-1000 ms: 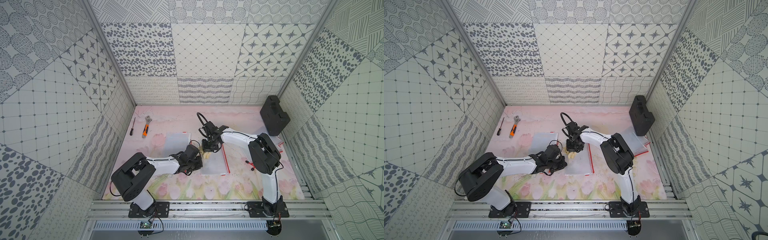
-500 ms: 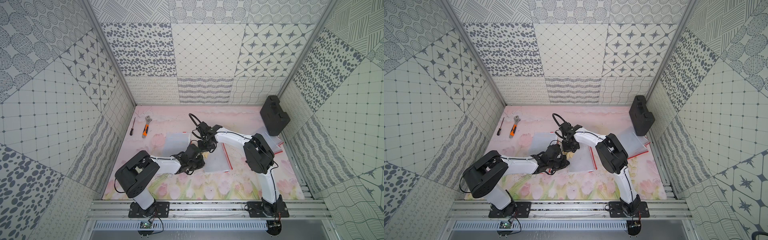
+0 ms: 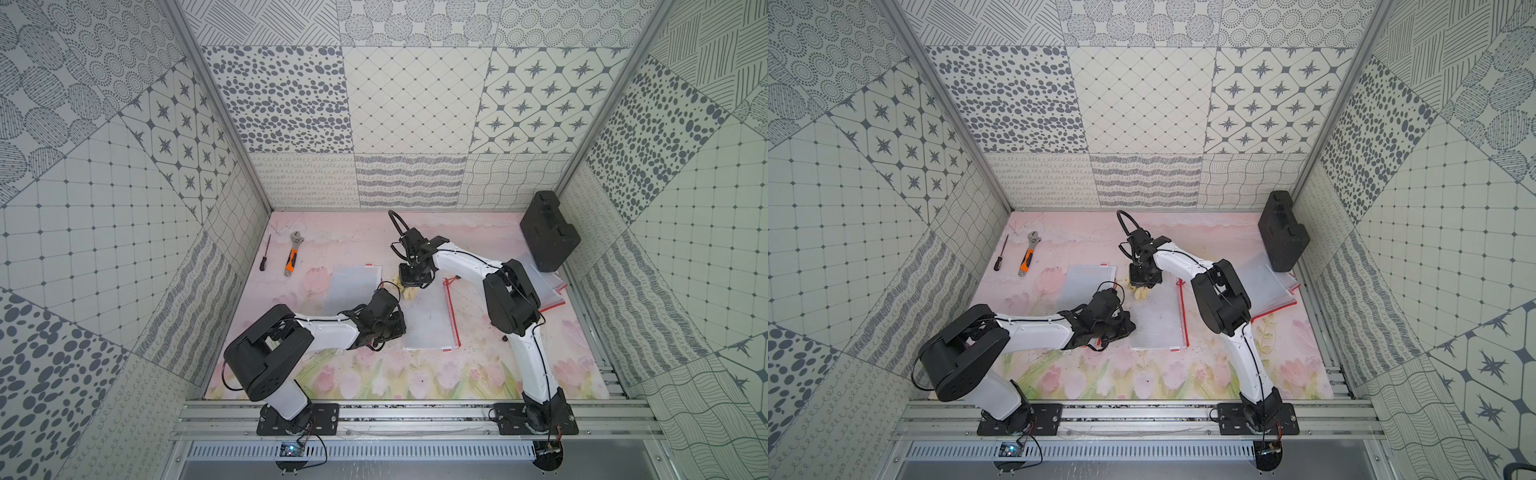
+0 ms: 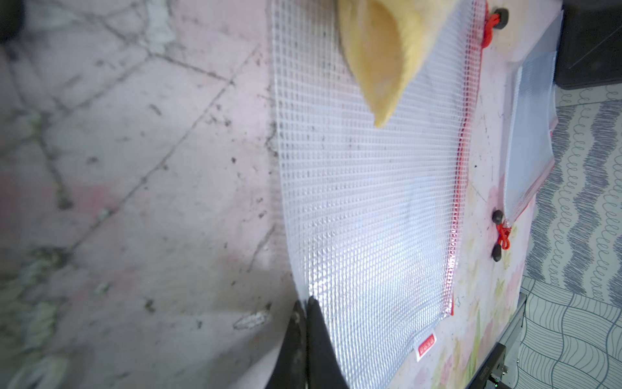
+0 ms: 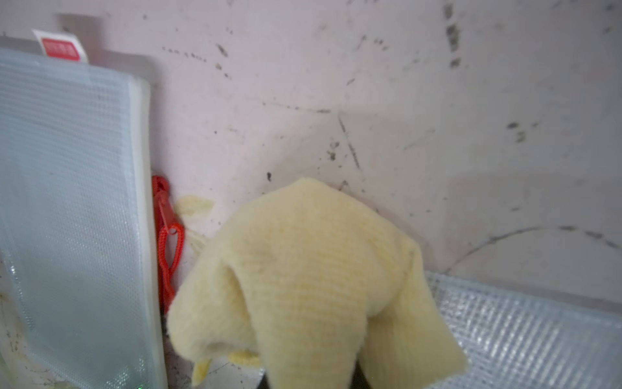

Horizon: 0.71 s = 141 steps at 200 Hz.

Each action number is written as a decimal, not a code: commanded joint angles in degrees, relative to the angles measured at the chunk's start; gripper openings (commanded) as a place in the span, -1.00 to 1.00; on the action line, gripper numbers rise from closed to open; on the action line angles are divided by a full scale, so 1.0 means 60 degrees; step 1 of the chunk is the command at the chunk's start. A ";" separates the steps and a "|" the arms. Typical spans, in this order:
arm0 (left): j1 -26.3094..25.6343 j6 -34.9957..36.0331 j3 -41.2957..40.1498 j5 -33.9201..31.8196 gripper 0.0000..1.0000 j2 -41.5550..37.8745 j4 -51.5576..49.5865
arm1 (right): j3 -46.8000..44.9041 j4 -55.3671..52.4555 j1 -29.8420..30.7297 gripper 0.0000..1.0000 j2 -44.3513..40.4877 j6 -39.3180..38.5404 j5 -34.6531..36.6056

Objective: Wipe the document bag
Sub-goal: Wipe the dirt from the document bag.

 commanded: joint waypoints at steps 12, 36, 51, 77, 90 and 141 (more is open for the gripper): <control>-0.0049 0.0337 0.0007 -0.0096 -1.00 -0.0010 -0.1527 | -0.0614 0.0068 0.0114 -1.00 -0.0210 -0.0119 0.0436; -0.0048 0.0307 0.0082 -0.0125 -1.00 0.0179 -0.1595 | -0.1132 0.0170 0.0636 -1.00 -0.0728 -0.0035 0.0311; -0.0049 0.0265 0.0101 -0.0085 -1.00 0.0278 -0.1613 | -0.1477 0.0288 0.0795 -1.00 -0.0810 0.0095 0.0047; -0.0043 0.0257 0.0084 -0.0217 -1.00 0.0242 -0.1800 | -0.2508 0.0833 0.0582 -1.00 -0.1037 0.0380 -0.0181; -0.0028 0.0277 0.0070 -0.0292 -1.00 0.0197 -0.1928 | -0.3115 0.1092 0.0208 -1.00 -0.1231 0.0462 -0.0323; 0.0045 0.0222 -0.0029 -0.0617 -1.00 0.0046 -0.2182 | -0.5004 0.0872 -0.1686 -1.00 -0.2525 0.0168 0.0416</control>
